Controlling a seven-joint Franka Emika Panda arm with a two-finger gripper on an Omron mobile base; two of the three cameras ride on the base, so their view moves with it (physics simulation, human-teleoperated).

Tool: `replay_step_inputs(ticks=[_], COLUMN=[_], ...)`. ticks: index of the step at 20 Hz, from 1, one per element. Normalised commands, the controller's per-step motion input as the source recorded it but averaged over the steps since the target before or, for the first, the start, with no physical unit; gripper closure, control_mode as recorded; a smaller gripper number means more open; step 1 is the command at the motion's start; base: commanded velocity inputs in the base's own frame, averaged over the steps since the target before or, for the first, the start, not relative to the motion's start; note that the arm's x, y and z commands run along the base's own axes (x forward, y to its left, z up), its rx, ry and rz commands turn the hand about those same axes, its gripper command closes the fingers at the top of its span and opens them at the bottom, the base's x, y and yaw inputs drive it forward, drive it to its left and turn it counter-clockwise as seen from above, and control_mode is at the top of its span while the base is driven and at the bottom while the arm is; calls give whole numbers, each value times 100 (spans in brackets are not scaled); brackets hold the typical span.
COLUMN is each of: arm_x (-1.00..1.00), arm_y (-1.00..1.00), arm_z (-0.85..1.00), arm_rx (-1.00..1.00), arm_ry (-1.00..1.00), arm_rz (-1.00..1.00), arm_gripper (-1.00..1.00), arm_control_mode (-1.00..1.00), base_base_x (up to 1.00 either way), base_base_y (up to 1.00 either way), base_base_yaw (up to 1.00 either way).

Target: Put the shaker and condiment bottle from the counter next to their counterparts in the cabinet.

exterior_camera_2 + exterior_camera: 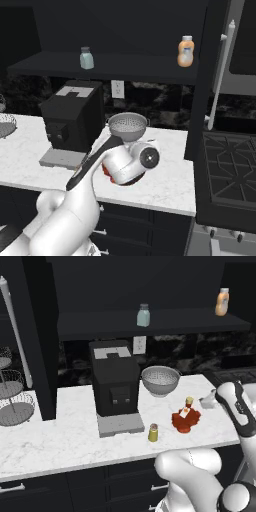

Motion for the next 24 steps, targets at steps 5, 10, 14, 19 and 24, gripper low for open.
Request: replay_step_inputs(ticks=[5, 10, 14, 19, 24], arm_x=[9, 19, 24, 0, 3], arm_y=[-66, -48, -11, -1, -2], arm_z=[-34, -34, -28, -38, -13], arm_rx=[-1, -3, -2, 0, 0], arm_ry=[0, 1, 5, -14, -5], arm_rz=[11, 13, 29, 49, 29], arm_gripper=[-100, -100, -100, -100, -100], arm_control_mode=[-100, -100, -100, -100, -100], base_base_x=[0, 0, 0, 0, 0], base_base_y=[0, 0, 0, 0, 0], base_base_yaw=[0, 0, 0, 0, 0])
